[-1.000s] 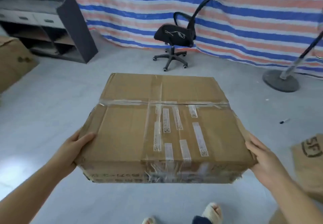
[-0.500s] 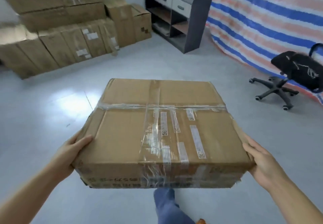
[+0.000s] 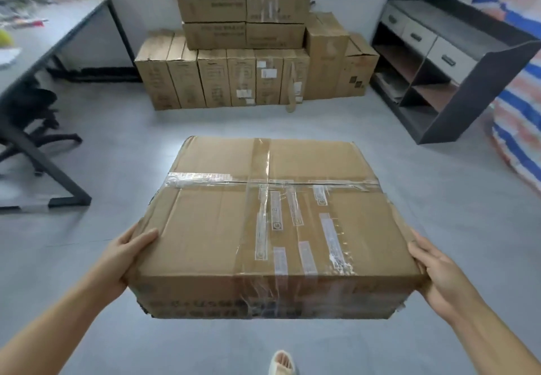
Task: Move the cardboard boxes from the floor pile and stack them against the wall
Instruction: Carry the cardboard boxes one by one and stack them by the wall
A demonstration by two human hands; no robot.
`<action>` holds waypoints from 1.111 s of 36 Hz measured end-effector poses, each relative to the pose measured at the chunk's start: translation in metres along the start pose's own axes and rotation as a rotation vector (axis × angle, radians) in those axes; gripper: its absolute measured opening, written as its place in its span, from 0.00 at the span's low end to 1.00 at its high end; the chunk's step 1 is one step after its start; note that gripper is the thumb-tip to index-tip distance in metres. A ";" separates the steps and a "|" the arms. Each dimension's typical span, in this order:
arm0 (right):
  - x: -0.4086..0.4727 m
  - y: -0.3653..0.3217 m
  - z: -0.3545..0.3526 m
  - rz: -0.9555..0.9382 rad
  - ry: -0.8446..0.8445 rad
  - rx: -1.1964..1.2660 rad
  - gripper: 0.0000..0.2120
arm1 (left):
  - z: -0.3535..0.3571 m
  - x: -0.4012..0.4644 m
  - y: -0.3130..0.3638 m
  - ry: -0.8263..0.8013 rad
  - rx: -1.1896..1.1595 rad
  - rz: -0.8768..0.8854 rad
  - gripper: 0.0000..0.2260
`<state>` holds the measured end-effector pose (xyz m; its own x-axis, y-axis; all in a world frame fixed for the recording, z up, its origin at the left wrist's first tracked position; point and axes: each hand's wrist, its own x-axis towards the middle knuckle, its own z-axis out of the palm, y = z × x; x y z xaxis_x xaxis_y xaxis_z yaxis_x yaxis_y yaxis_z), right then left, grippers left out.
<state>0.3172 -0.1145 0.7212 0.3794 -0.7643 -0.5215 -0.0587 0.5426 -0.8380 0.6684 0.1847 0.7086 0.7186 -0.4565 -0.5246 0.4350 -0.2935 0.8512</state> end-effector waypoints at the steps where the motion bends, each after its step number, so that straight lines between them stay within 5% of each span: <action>1: 0.013 -0.008 0.011 -0.001 -0.018 -0.012 0.15 | -0.002 0.005 0.003 0.019 -0.017 0.001 0.16; 13: 0.149 -0.058 0.165 0.036 -0.178 -0.178 0.17 | -0.063 0.126 0.055 0.151 -0.129 -0.022 0.16; 24: 0.256 -0.088 0.307 0.037 -0.202 -0.112 0.23 | -0.116 0.279 0.178 0.151 -0.103 0.002 0.16; 35: 0.365 -0.147 0.368 -0.011 -0.143 -0.081 0.28 | -0.082 0.424 0.270 0.080 -0.063 0.012 0.14; 40: 0.446 -0.187 0.379 -0.009 -0.091 -0.074 0.21 | -0.039 0.502 0.312 0.059 -0.057 0.039 0.14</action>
<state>0.8472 -0.4255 0.7063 0.4625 -0.7325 -0.4995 -0.1216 0.5057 -0.8541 1.1856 -0.1029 0.7112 0.7658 -0.4155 -0.4908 0.4349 -0.2276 0.8713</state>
